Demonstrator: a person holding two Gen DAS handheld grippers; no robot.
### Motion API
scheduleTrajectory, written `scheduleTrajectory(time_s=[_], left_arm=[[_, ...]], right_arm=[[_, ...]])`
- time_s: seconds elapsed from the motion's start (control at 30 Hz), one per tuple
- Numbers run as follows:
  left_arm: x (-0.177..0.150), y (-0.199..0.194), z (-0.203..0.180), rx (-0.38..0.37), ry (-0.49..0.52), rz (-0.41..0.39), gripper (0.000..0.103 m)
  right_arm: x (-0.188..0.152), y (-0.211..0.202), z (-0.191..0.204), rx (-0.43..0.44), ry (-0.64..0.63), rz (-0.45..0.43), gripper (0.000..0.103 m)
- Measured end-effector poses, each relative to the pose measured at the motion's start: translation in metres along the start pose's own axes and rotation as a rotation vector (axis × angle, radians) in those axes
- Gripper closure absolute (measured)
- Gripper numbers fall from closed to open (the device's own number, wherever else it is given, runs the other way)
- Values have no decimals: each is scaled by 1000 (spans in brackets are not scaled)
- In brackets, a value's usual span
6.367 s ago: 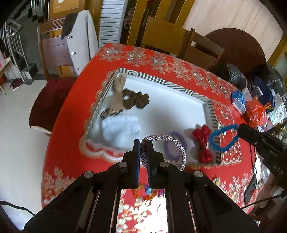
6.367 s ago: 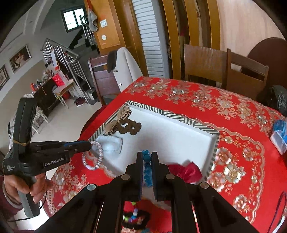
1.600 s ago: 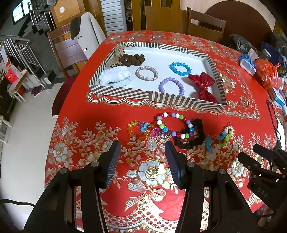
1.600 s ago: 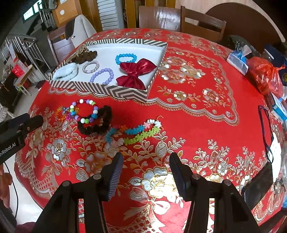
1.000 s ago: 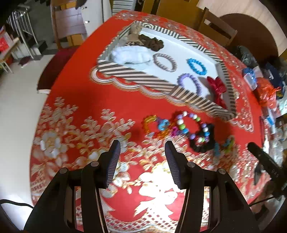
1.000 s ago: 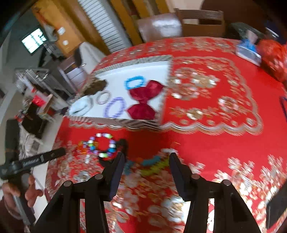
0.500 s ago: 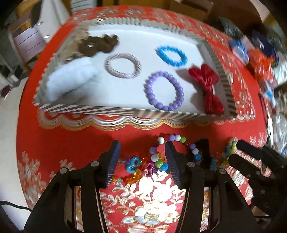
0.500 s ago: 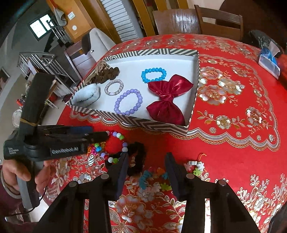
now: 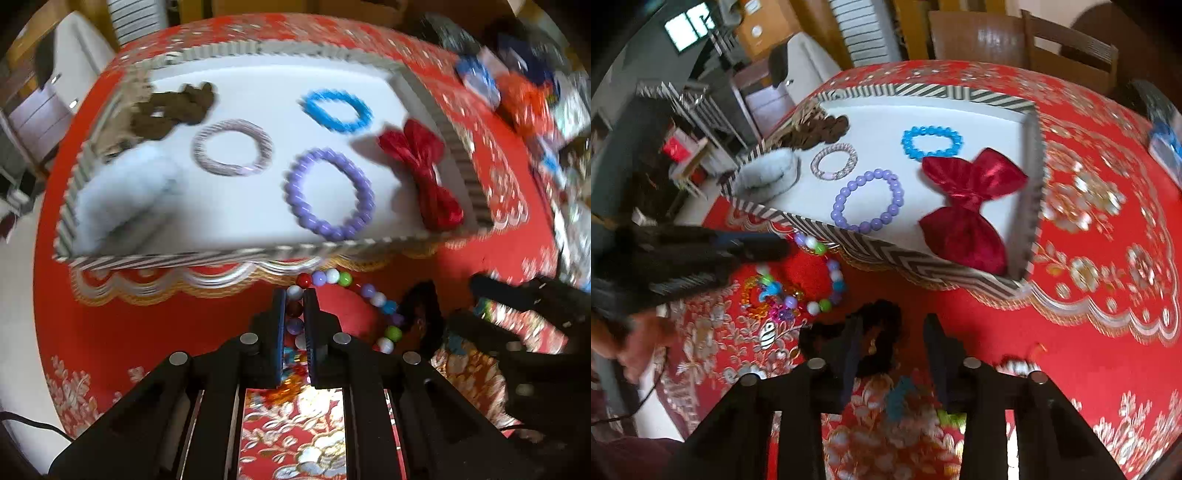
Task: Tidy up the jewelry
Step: 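Lower multicolor bracelet and black scrunchie into the tray, opening both grippers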
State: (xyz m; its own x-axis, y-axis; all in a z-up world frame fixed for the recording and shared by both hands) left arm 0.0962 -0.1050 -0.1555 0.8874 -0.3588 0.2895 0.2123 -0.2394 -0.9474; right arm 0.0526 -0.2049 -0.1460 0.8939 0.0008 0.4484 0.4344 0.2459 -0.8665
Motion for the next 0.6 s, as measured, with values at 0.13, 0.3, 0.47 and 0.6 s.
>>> scheduleTrajectory(time_s=[0.13, 0.3, 0.47, 0.6], left_arm=[[6, -20, 11, -36, -46, -35, 95], [12, -43, 23, -77, -121, -72, 95], [19, -70, 28, -78, -164, -119, 95], [25, -91, 32, -57, -180, -167, 95]], right_arm=[[3, 16, 6, -37, -77, 26, 87], [5, 14, 10, -18, -95, 19, 98], [17, -23, 17, 52, -74, -47, 98], [32, -50, 22, 97, -67, -94, 98]])
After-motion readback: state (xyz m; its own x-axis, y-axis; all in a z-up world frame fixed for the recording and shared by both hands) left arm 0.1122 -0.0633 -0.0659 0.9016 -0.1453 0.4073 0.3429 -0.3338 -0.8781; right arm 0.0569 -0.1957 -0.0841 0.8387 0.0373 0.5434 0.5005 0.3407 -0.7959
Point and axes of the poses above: each gripper's, at about its wrist camera, not at the fingertips, and y roughly the way its jaws point, z to its left, x to its top, the point moved 10 cm from there along y, roughly the way its jaws point, and after that the axes turned 1 degree about z, right-handed, at the moved point
